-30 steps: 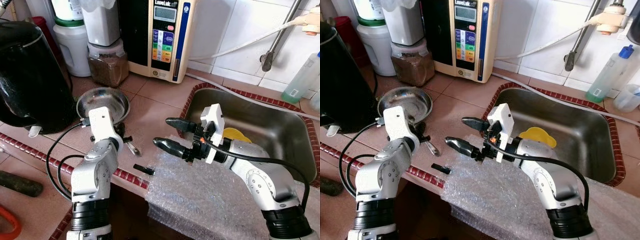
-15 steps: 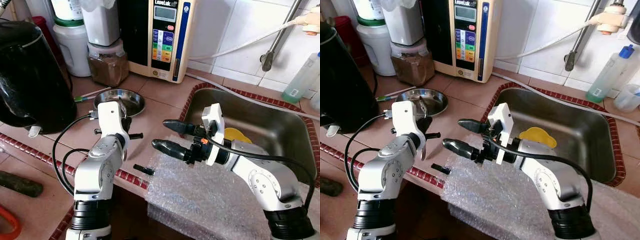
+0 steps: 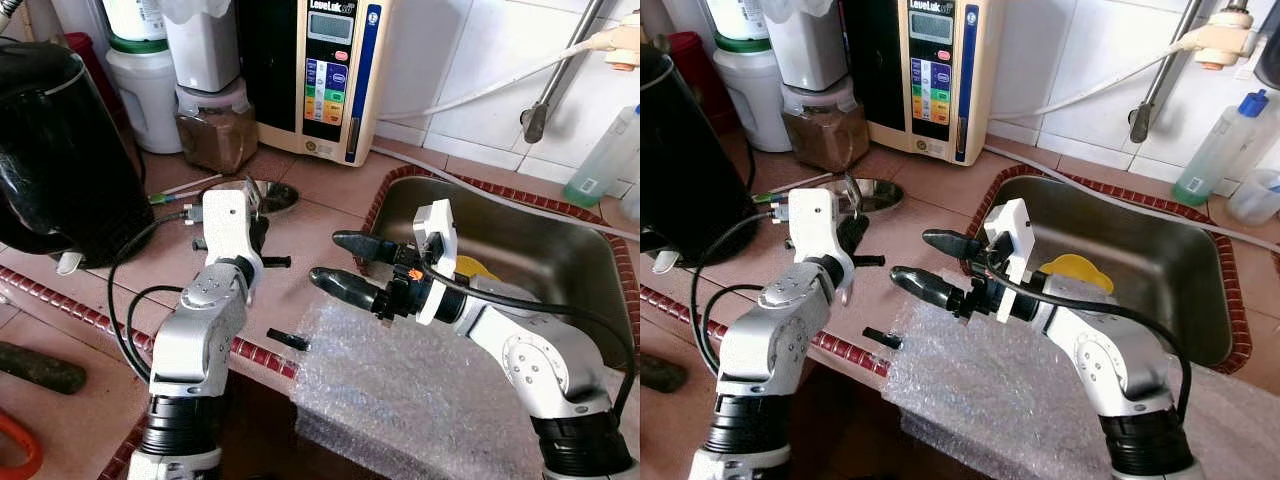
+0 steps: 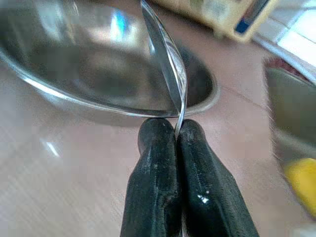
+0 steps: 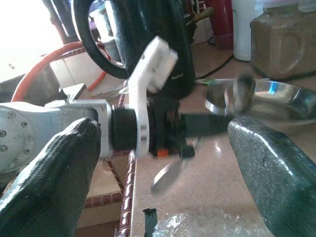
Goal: Kitchen organization
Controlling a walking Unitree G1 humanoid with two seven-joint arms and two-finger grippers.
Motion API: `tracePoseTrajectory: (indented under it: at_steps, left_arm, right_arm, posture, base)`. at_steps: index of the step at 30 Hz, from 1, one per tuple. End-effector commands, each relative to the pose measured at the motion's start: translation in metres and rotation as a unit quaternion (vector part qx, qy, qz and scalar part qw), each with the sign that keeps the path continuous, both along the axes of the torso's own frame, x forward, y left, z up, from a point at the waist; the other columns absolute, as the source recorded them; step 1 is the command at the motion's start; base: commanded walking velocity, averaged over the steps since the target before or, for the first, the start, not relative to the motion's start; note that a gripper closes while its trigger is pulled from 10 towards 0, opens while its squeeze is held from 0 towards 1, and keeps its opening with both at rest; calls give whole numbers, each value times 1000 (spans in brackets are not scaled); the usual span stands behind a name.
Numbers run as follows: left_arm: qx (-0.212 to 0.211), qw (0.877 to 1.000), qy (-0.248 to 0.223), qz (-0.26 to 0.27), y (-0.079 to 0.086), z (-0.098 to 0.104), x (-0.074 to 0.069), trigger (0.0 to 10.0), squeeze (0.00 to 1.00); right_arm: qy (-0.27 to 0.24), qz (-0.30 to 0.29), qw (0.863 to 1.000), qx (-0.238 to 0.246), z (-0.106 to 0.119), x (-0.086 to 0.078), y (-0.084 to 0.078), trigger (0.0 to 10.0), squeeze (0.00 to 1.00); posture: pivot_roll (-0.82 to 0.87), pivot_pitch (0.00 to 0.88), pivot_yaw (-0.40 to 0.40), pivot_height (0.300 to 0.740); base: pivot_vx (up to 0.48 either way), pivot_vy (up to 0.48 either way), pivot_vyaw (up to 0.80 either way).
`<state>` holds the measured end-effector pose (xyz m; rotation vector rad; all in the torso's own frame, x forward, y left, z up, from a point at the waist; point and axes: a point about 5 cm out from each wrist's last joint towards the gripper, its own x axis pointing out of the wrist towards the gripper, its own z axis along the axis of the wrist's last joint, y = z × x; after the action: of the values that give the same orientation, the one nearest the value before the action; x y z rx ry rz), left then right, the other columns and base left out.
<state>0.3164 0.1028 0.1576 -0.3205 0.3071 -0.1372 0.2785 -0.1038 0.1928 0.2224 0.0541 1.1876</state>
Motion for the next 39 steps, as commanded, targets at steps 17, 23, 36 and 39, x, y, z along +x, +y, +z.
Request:
tracePoseTrajectory:
  at_steps: [17, 23, 36, 39]
  left_arm:
    - [81, 989, -109, -63, 2, 25, -11, 0, 0]
    - [132, 980, -136, -57, 1, 22, -14, 0, 0]
    - [104, 951, -271, -110, -25, 32, -8, 0, 0]
    - [33, 935, -315, -161, -45, 45, -7, 0, 0]
  right_arm:
    - [-10, -6, 1000, -14, 3, 3, -5, 10000, 0]
    - [-10, -12, 1000, -12, 2, 4, -3, 10000, 0]
    - [-17, -70, 994, 82, 28, 21, -1, 10000, 0]
    - [-16, -67, 993, 94, 32, 21, -1, 10000, 0]
  posture:
    - [-46, 34, -41, 740]
    - [-48, 35, -41, 740]
    - [-50, 35, -42, 740]
    - [-57, 34, -41, 740]
  base:
    - [0, 0, 0]
    - [0, 0, 0]
    - [0, 0, 0]
    - [0, 0, 0]
